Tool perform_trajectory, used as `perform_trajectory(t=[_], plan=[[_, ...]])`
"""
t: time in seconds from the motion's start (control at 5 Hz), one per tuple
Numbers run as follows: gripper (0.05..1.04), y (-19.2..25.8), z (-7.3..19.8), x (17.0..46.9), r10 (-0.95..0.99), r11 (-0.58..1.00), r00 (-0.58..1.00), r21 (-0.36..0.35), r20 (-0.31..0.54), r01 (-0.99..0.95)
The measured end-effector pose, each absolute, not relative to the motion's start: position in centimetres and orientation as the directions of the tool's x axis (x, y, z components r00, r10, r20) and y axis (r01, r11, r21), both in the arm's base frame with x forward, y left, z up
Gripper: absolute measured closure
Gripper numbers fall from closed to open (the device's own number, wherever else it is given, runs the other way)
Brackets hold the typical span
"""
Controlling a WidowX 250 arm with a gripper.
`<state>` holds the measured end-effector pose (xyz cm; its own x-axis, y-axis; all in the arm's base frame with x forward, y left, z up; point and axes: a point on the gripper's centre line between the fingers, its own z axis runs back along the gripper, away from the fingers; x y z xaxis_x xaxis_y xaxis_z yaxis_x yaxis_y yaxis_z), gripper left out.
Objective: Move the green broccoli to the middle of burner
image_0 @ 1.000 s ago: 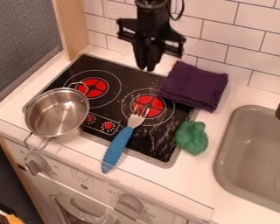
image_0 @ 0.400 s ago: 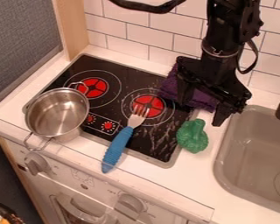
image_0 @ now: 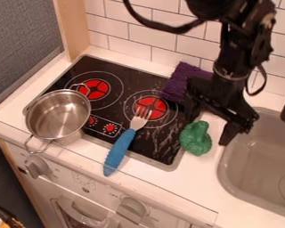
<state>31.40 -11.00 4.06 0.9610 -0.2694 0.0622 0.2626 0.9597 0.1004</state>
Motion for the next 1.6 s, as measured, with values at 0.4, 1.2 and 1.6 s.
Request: perform_trajectory(t=[0.4,1.2,1.6], plan=[[0.366,-11.3,2.6,31.6,-0.265,0.962,0.963,0.083,0.041,0.261],[0.381,2.2,10.7,36.7,0.063,0.995,0.97,0.065,0.235,-0.08],[0.381,5.2,5.1,38.3,0.11,0.99,0.985,0.07,0.134,-0.12]])
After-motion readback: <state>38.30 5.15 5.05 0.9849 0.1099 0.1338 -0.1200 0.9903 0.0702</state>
